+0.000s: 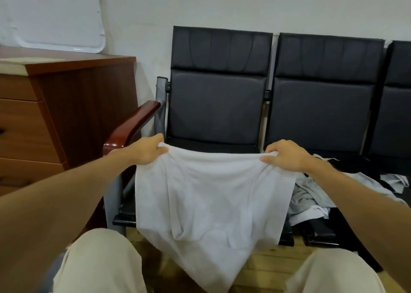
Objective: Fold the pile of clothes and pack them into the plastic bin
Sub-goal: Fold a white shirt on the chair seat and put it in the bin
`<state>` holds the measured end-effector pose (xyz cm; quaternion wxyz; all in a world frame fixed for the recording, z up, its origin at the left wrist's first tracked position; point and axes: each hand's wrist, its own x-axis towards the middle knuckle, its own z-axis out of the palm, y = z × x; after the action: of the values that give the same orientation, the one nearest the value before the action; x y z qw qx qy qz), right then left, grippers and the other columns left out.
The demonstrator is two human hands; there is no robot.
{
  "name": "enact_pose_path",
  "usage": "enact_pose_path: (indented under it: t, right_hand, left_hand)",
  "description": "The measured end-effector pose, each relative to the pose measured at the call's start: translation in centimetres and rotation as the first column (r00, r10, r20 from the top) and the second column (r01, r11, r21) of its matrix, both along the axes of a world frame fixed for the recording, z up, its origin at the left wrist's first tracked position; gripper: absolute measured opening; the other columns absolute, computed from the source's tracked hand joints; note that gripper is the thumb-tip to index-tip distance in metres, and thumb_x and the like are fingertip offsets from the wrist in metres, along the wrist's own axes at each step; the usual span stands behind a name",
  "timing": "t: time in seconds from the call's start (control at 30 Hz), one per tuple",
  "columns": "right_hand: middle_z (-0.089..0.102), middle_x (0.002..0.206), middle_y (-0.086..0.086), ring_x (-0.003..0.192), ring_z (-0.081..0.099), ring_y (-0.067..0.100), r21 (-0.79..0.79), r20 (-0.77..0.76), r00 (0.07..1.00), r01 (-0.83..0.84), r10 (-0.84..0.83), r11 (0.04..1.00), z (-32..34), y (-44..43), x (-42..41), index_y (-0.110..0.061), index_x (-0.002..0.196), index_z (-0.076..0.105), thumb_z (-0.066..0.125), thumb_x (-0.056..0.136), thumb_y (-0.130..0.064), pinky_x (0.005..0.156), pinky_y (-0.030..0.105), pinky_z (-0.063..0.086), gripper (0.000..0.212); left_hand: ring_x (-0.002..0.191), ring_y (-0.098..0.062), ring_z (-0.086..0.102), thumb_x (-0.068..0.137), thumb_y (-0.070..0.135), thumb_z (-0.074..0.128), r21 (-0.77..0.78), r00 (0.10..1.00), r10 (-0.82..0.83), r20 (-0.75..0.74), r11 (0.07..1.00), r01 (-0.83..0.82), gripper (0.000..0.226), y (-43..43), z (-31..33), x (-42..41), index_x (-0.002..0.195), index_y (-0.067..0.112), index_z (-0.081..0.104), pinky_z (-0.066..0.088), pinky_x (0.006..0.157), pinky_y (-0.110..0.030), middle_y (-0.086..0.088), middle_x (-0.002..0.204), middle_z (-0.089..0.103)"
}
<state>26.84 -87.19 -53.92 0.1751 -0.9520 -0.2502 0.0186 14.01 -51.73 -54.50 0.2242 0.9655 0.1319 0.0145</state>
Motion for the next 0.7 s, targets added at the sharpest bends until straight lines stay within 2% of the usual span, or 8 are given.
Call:
enact_pose_path:
  t: [0.07,0.17,0.23,0.37,0.53,0.7]
  right_hand:
    - [0.061,0.092,-0.007,0.088,0.056,0.016,0.002,0.138,0.989,0.050,-0.050,0.999,-0.6,0.3,0.8,-0.028,0.082,0.065,0.062,0.091,-0.039,0.071,0.030,0.039,0.015]
    - [0.058,0.093,-0.008,0.088,0.054,0.016,0.108,0.285,0.948,0.117,-0.144,0.987,-1.5,1.2,2.2,-0.024,0.096,0.071,0.062,0.091,-0.036,0.072,0.029,0.036,0.015]
    - [0.059,0.096,-0.007,0.089,0.055,0.017,0.093,0.332,0.931,0.128,-0.152,0.987,-1.9,2.1,3.5,-0.024,0.097,0.070,0.060,0.092,-0.037,0.073,0.030,0.036,0.017]
    - [0.062,0.107,-0.003,0.098,0.059,0.021,-0.002,0.359,0.925,0.133,-0.123,0.991,-3.3,3.4,7.2,-0.024,0.105,0.068,0.054,0.097,-0.033,0.075,0.031,0.040,0.019]
    - [0.063,0.111,-0.003,0.099,0.059,0.021,-0.109,0.353,0.931,0.135,-0.089,0.985,-5.3,4.7,12.7,-0.024,0.110,0.064,0.051,0.098,-0.031,0.077,0.034,0.047,0.019]
    - [0.064,0.098,-0.002,0.088,0.058,0.019,-0.137,0.337,0.936,0.156,-0.102,0.978,-7.5,6.4,18.8,-0.024,0.101,0.064,0.053,0.096,-0.036,0.067,0.030,0.039,0.017]
  left_hand:
    - [0.074,-0.018,0.052,0.102,0.028,0.043,0.034,0.997,-0.025,0.069,0.999,0.023,0.018,0.8,-1.1,1.0,0.096,0.012,0.043,0.038,0.070,-0.030,-0.008,0.086,0.056]
    - [0.077,-0.023,0.056,0.101,0.030,0.043,0.136,0.996,0.017,0.088,0.990,-0.029,0.018,1.5,-2.4,3.1,0.094,0.014,0.048,0.042,0.072,-0.033,-0.010,0.087,0.059]
    - [0.080,-0.024,0.058,0.101,0.035,0.041,0.258,0.994,0.044,0.105,0.964,-0.070,0.019,1.8,-2.8,4.8,0.099,0.017,0.049,0.045,0.074,-0.035,-0.008,0.089,0.060]
    - [0.077,-0.025,0.054,0.102,0.042,0.035,0.460,0.982,0.050,0.182,0.878,-0.130,0.027,1.8,-3.1,8.9,0.109,0.022,0.050,0.046,0.073,-0.037,-0.005,0.087,0.057]
    - [0.070,-0.019,0.050,0.102,0.042,0.032,0.616,0.989,0.039,0.139,0.779,-0.118,0.030,2.5,-4.8,14.8,0.112,0.020,0.049,0.037,0.062,-0.030,-0.004,0.087,0.058]
    - [0.081,-0.019,0.050,0.102,0.035,0.040,0.643,0.989,0.000,0.145,0.760,-0.094,0.024,4.3,-8.0,21.1,0.114,0.017,0.051,0.041,0.074,-0.032,-0.004,0.091,0.051]
